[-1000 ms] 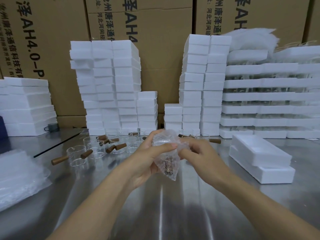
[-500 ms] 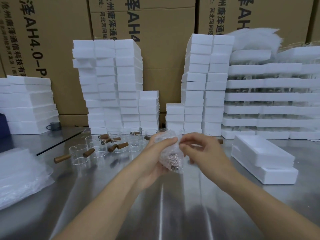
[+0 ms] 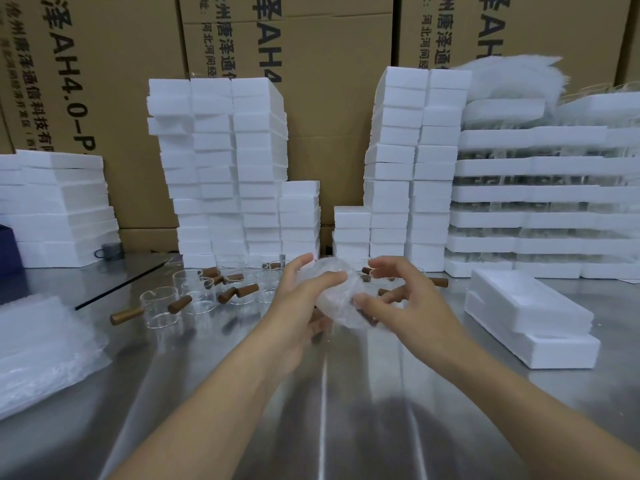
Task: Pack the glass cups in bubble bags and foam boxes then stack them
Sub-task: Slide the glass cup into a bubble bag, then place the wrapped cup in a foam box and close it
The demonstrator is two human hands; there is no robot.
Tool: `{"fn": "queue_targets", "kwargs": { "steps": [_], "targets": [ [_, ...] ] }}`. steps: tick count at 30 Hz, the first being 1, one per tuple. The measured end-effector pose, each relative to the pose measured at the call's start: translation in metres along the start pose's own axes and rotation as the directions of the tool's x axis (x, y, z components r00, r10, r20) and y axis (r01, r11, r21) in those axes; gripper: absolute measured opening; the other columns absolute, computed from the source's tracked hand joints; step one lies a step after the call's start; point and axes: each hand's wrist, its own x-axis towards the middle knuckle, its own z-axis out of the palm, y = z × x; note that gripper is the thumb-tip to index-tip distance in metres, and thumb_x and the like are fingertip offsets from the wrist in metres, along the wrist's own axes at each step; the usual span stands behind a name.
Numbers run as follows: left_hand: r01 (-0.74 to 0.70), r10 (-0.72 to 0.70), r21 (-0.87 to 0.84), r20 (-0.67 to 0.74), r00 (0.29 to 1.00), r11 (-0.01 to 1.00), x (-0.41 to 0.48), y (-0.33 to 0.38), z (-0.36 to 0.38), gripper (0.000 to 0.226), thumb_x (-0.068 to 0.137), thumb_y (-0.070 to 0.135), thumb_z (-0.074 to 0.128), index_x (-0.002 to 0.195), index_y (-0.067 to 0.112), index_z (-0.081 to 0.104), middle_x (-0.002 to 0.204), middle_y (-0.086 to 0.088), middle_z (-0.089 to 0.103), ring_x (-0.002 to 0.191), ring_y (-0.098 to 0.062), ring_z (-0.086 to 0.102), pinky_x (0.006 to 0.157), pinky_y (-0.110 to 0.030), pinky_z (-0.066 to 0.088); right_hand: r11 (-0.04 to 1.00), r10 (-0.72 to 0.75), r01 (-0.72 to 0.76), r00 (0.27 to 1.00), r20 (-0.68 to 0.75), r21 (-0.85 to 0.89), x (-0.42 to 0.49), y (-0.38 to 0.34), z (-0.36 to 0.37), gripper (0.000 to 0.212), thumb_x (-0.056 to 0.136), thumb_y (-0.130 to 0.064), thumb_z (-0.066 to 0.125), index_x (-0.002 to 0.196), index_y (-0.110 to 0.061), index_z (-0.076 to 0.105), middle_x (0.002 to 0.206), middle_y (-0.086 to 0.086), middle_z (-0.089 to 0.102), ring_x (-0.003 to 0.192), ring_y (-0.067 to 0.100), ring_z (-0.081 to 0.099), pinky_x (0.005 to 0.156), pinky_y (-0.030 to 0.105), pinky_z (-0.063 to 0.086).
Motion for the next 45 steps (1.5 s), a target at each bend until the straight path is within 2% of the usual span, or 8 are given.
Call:
{"fn": "queue_targets", "kwargs": {
  "steps": [8, 17, 22, 29, 35, 39, 43, 45],
  "targets": [
    [0.108, -0.124, 0.133, 0.118, 0.985, 0.985, -0.004, -0.003, 0.002, 0.058, 0.075, 0.024, 0.090, 0.129, 0.018, 0.071, 0.118, -0.013, 0.080, 0.115, -0.032, 0.076, 0.105, -0.048, 0.060, 0.882, -0.248, 0.248, 0.967, 0.052, -0.400, -0.003, 0.012, 0.002, 0.018, 0.087, -0.044, 0.063, 0.105, -0.040, 0.066, 0.097, -0.022, 0.067, 0.096, 0.001, 0.061, 0.076, 0.018, 0.048],
    [0.151, -0.186, 0.277, 0.103, 0.977, 0.949, -0.006, 0.002, 0.000, 0.055, 0.076, 0.044, 0.093, 0.124, 0.024, 0.073, 0.113, -0.004, 0.082, 0.089, -0.019, 0.076, 0.079, -0.035, 0.052, 0.846, -0.262, 0.315, 0.948, 0.180, -0.429, -0.001, 0.011, -0.011, 0.014, 0.094, -0.032, 0.061, 0.107, -0.035, 0.065, 0.090, -0.021, 0.063, 0.091, 0.005, 0.058, 0.080, 0.027, 0.049],
    [0.107, -0.107, 0.252, -0.014, 0.994, 0.962, -0.008, 0.001, 0.003, 0.048, 0.081, 0.030, 0.092, 0.123, 0.019, 0.073, 0.108, -0.014, 0.082, 0.085, -0.025, 0.072, 0.080, -0.043, 0.049, 0.716, -0.239, 0.363, 0.930, 0.279, -0.597, 0.001, 0.010, -0.024, 0.044, 0.095, -0.061, 0.059, 0.132, -0.038, 0.064, 0.121, -0.022, 0.067, 0.116, 0.003, 0.056, 0.104, 0.033, 0.044],
    [0.108, -0.107, 0.002, -0.111, 0.988, 0.994, 0.000, 0.005, -0.006, 0.061, 0.075, 0.030, 0.097, 0.128, 0.018, 0.069, 0.116, -0.008, 0.080, 0.099, -0.026, 0.081, 0.091, -0.046, 0.066, 0.432, -0.065, -0.165, 0.975, -0.213, -0.887, 0.018, 0.029, -0.078, 0.054, 0.093, -0.040, 0.066, 0.143, -0.024, 0.055, 0.148, 0.002, 0.054, 0.141, 0.029, 0.041, 0.114, 0.046, 0.031],
    [0.143, -0.149, -0.061, -0.120, 0.981, 0.988, 0.001, 0.005, -0.008, 0.078, 0.066, 0.035, 0.098, 0.134, 0.015, 0.067, 0.114, -0.008, 0.080, 0.093, -0.025, 0.082, 0.089, -0.049, 0.067, 0.178, 0.412, -0.557, 0.791, -0.453, -0.811, 0.013, 0.054, -0.123, 0.066, 0.090, -0.049, 0.061, 0.149, -0.036, 0.035, 0.148, 0.005, 0.046, 0.138, 0.037, 0.039, 0.109, 0.053, 0.032],
    [0.136, -0.150, -0.102, -0.141, 0.979, 0.985, 0.001, 0.007, -0.008, 0.073, 0.077, 0.029, 0.095, 0.140, 0.013, 0.062, 0.109, -0.009, 0.081, 0.091, -0.026, 0.082, 0.085, -0.051, 0.067, 0.350, 0.435, -0.602, 0.783, -0.445, -0.717, 0.014, 0.057, -0.131, 0.070, 0.085, -0.047, 0.073, 0.146, -0.033, 0.041, 0.138, 0.008, 0.049, 0.124, 0.039, 0.047, 0.094, 0.052, 0.048],
    [0.071, -0.102, -0.157, -0.201, 0.974, 0.985, 0.000, 0.011, -0.009, 0.078, 0.075, 0.033, 0.094, 0.143, 0.015, 0.061, 0.126, -0.014, 0.075, 0.107, -0.032, 0.079, 0.094, -0.049, 0.065, 0.753, 0.174, -0.304, 0.947, -0.268, -0.583, 0.020, 0.036, -0.120, 0.063, 0.081, -0.054, 0.079, 0.134, -0.032, 0.055, 0.125, 0.004, 0.061, 0.101, 0.026, 0.057, 0.071, 0.035, 0.047],
    [0.002, -0.045, -0.173, -0.241, 0.970, 0.985, 0.000, 0.015, -0.010, 0.066, 0.079, 0.034, 0.091, 0.137, 0.016, 0.065, 0.128, -0.011, 0.075, 0.107, -0.028, 0.079, 0.097, -0.045, 0.064, 0.847, 0.078, -0.150, 0.984, -0.161, -0.509, 0.020, 0.021, -0.105, 0.057, 0.081, -0.064, 0.076, 0.130, -0.040, 0.058, 0.124, -0.009, 0.058, 0.108, 0.016, 0.053, 0.081, 0.033, 0.043]
  ]
}}
